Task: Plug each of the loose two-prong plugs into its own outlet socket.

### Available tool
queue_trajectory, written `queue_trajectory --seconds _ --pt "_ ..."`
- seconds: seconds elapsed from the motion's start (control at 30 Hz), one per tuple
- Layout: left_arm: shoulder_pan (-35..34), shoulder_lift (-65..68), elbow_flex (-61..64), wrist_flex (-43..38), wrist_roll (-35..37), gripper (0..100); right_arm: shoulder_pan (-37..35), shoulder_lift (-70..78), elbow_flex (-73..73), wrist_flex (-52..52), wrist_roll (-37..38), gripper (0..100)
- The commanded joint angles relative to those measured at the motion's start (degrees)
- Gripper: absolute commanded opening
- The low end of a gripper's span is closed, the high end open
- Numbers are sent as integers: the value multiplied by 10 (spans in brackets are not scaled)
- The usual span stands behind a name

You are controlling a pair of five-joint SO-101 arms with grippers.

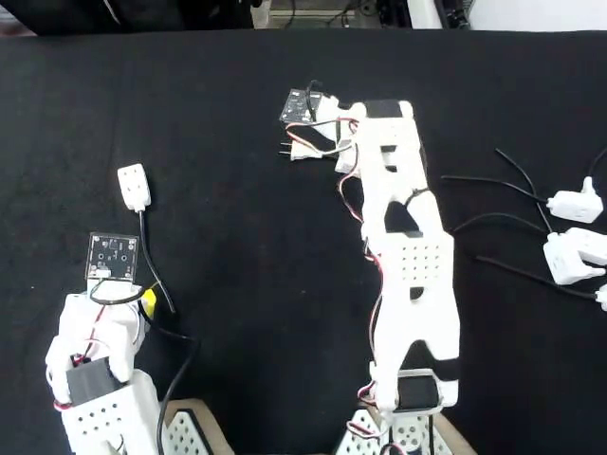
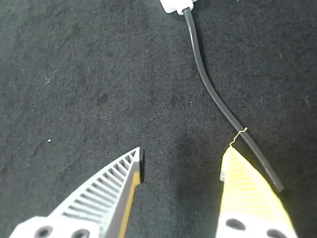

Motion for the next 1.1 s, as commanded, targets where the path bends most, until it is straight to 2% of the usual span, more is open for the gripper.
queue_trajectory --seconds 0.0,0.07,0.47,0.6,1.07 --pt "0 -5 3 0 -3 259 4 40 -62 60 44 51" --pt "0 -5 3 0 -3 259 5 69 -98 89 69 11" --pt "0 -5 3 -1 -3 259 43 156 -377 279 79 12" --pt "0 -5 3 -1 -3 259 75 160 -365 280 86 12" --pt "0 -5 3 -4 -3 259 215 72 -199 280 194 12"
